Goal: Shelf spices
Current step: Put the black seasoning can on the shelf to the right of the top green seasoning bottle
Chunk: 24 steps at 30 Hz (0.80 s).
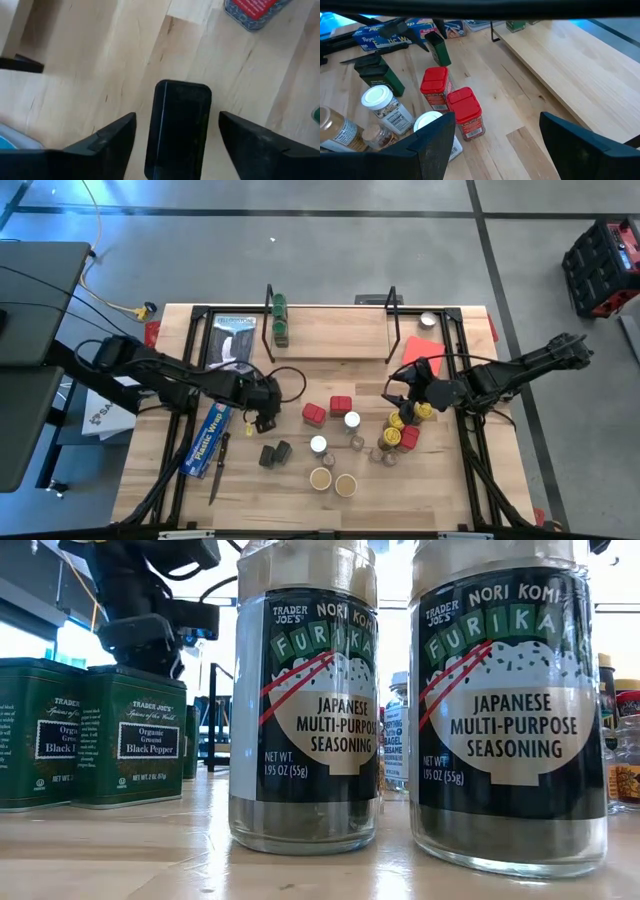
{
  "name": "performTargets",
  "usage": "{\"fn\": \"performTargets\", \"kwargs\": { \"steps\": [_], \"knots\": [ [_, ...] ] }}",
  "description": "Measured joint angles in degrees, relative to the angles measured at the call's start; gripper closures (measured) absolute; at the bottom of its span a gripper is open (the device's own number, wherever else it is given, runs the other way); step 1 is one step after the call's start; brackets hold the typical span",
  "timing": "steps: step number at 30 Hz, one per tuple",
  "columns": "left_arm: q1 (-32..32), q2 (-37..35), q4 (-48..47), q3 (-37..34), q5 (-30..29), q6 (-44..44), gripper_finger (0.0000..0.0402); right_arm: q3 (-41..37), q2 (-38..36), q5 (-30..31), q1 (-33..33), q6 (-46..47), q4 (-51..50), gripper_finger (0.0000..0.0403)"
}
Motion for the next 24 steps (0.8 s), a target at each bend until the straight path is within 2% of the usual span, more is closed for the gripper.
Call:
{"fn": "performTargets", "kwargs": {
  "steps": [3,8,9,12,16,20,24],
  "knots": [
    [0.8,0.02,0.44,0.11,1.51,0.47,0.0179,0.0,0.02,0.0,0.0,0.0,0.11,0.0119],
    [1.78,0.02,0.39,0.13,4.95,0.93,0.0277,0.0,0.01,0.3,0.0,0.0,0.32,0.0119],
    [1.8,0.02,0.2,0.28,5.21,0.95,0.0285,0.0,0.01,0.46,0.0,-0.02,0.31,0.0119],
    [2.32,0.1,-0.15,2.46,6.38,1.41,0.0285,0.0,0.0,0.72,0.0,-0.5,0.55,0.0119],
    [4.19,0.1,0.15,9.74,7.55,1.29,0.0285,0.0,0.01,0.84,0.0,-1.84,1.34,0.0119],
    [6.77,2.4,-0.71,20.94,7.59,6.69,0.0285,0.0,0.02,1.29,0.0,-3.14,1.72,0.0119],
    [10.51,9.82,-4.97,35.57,7.56,16.92,0.0285,0.0,0.02,1.39,-0.06,-3.36,1.68,0.0119]
  ]
}}
